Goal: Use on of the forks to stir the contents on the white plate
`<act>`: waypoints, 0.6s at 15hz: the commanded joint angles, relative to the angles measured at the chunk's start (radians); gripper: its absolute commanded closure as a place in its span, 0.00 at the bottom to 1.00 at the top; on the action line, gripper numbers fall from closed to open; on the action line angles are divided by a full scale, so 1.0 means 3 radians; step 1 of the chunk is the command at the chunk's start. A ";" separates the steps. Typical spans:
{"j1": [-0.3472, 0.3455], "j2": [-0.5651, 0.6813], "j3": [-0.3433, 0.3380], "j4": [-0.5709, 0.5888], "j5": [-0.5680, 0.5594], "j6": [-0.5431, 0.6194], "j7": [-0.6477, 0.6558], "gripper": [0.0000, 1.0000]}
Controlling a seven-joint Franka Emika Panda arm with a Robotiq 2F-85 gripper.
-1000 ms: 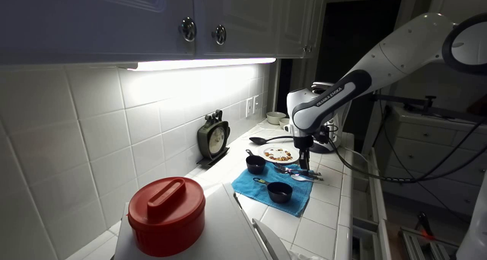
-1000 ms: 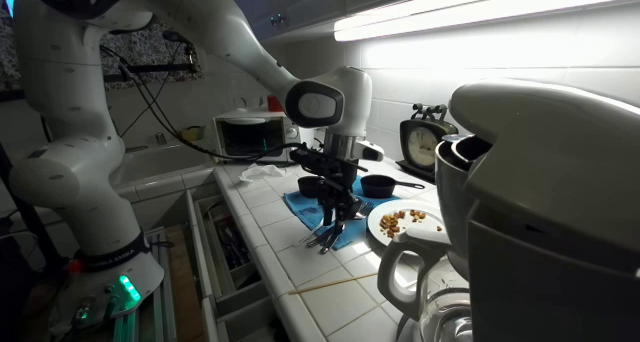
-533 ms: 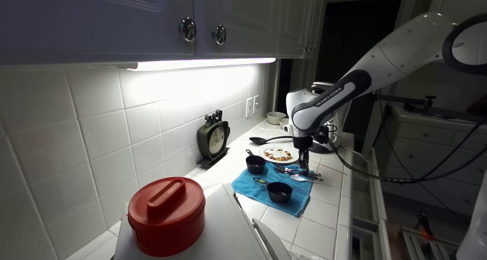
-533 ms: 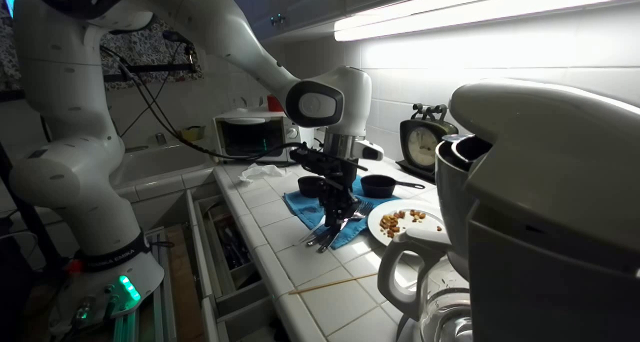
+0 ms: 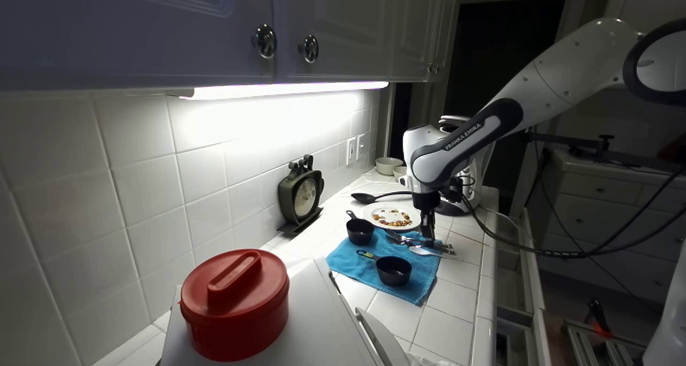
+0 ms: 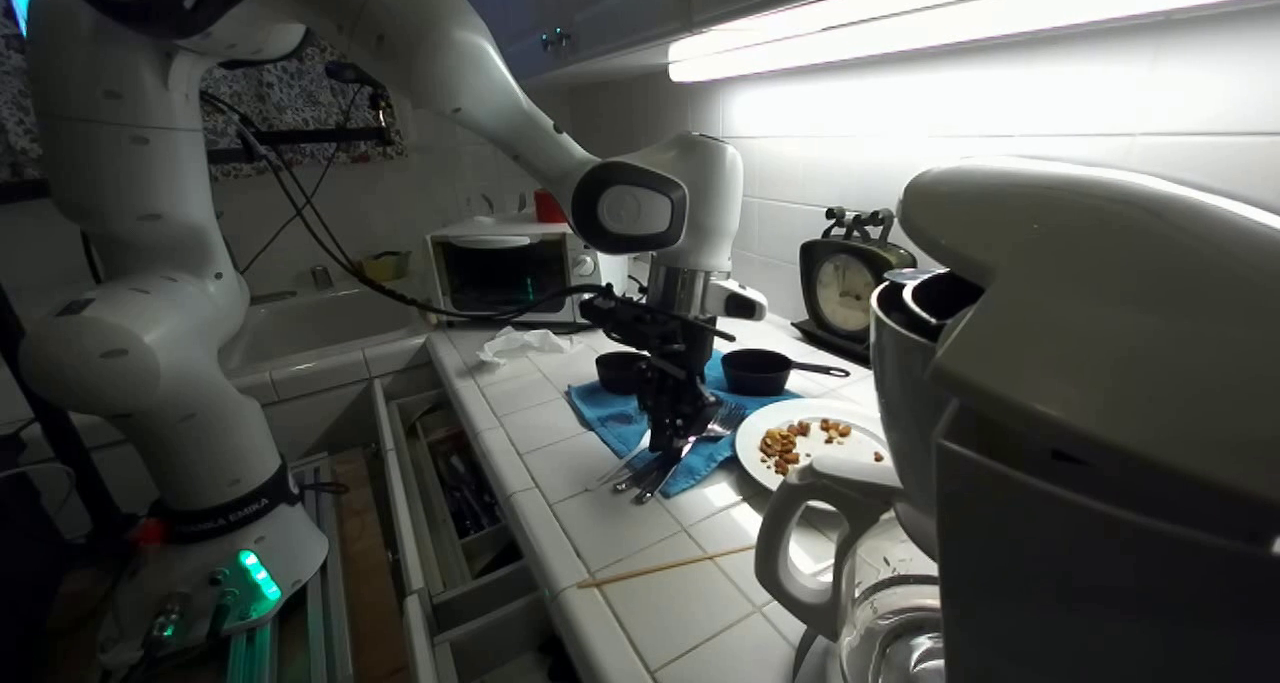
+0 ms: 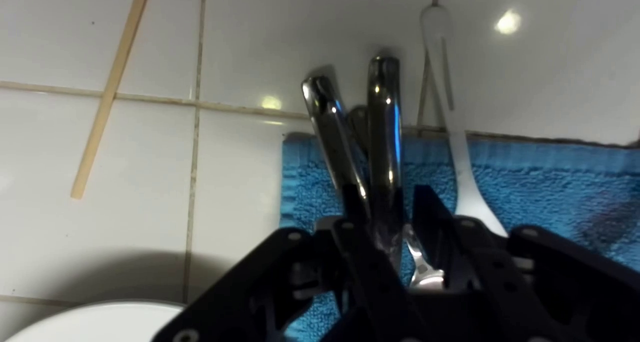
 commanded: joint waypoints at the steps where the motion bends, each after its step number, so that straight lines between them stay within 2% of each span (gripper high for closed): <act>1: 0.0001 -0.0004 0.0019 -0.0008 -0.0042 0.0019 0.0023 0.94; 2: 0.0000 -0.0002 0.0019 -0.0004 -0.0042 0.0016 0.0019 0.96; 4: 0.0003 -0.0002 0.0020 0.0002 -0.0047 0.0011 0.0014 0.92; 6: 0.0006 -0.0023 0.0021 0.0013 -0.0041 0.0005 0.0004 0.98; 9: 0.0002 -0.0026 0.0023 0.0014 -0.0028 0.0000 -0.0017 0.95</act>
